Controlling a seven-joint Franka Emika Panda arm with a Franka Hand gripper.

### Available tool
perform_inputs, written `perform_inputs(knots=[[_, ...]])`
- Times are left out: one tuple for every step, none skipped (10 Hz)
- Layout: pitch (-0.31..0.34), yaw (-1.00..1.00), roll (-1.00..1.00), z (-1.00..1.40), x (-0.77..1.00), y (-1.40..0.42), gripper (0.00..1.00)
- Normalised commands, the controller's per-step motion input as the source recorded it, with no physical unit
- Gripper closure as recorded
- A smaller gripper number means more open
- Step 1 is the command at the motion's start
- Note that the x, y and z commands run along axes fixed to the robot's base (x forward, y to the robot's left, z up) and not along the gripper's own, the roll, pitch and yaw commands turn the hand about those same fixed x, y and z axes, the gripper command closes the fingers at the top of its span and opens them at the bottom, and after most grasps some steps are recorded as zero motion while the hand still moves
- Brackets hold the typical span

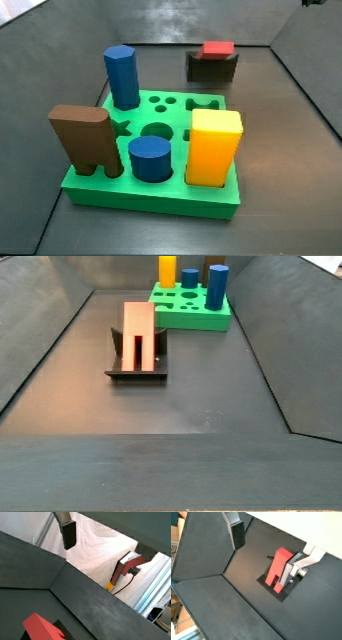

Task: Pick up the double-square object. Move up. Rotate the double-square object. Place the double-square object on the fixture. Regrasp the double-square object. Move to above the board. Insert the double-square object.
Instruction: Regrasp the double-square object.

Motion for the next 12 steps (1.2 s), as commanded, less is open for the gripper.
perform_inputs(knots=[[0.023,0.29,0.22,-1.0,0.03,0.05,0.0],[0.01,0.26,0.22,-1.0,0.03,0.05,0.0],[-0.035,0.23,0.2,-1.0,0.05,0.04,0.0],[-0.075,0.19,0.17,-1.0,0.06,0.04,0.0],[-0.115,0.14,0.12,-1.0,0.08,0.03,0.0],[-0.137,0.1,0.1,-1.0,0.08,0.03,0.0],[-0.144,0.07,0.09,-1.0,0.09,0.03,0.0],[-0.138,0.01,0.08,-1.0,0.1,0.02,0.0],[-0.126,-0.01,0.08,-1.0,0.11,0.02,0.0],[-0.098,-0.05,0.08,-0.82,0.1,0.01,0.0],[-0.073,-0.06,0.07,-0.65,0.09,0.01,0.0],[-0.037,-0.06,0.07,-0.43,0.08,0.01,0.0]])
